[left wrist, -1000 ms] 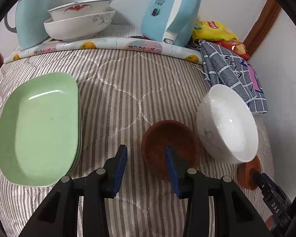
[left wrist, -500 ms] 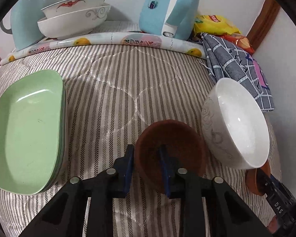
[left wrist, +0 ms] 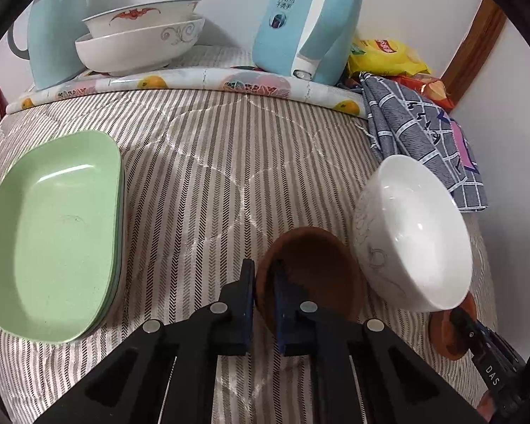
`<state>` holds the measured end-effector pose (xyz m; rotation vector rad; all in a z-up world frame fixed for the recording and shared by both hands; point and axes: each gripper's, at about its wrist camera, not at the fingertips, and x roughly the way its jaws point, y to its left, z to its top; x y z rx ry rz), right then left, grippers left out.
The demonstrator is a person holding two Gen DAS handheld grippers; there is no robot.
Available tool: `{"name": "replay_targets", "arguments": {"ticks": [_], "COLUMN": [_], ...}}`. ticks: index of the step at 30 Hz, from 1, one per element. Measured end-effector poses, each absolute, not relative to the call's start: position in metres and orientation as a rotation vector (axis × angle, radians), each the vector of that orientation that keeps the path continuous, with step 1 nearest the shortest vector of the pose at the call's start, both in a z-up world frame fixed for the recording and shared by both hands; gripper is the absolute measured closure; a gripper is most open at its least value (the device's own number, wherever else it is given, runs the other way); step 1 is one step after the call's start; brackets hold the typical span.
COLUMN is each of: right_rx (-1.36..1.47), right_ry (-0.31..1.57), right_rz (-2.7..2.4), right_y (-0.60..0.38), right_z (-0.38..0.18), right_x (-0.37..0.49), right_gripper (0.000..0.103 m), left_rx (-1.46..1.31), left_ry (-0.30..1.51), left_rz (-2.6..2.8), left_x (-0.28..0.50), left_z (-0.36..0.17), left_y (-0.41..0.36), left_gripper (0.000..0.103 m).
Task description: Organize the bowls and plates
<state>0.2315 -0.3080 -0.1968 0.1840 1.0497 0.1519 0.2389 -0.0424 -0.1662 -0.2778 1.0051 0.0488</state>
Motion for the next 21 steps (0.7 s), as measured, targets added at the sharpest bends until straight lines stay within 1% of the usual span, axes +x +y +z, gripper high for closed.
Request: {"name": "replay_targets", "arguments": {"ticks": [10,21], "right_rx": [0.176,0.172], "right_ry": [1.043,0.988], "right_rz": [0.188,0.184], "right_y": [-0.303,-0.298], "right_z": [-0.184,-0.157], "right_x": [0.225,0.195], "right_gripper": [0.094,0.094], "left_rx": [-0.296,-0.273], "left_ry": [0.978,0.931], "left_rz": [0.075,0.051], "left_x": [0.217,0.186], "left_z": [-0.143,-0.118], "left_y": [-0.040,-0.036], "left_gripper": [0.094,0.094]}}
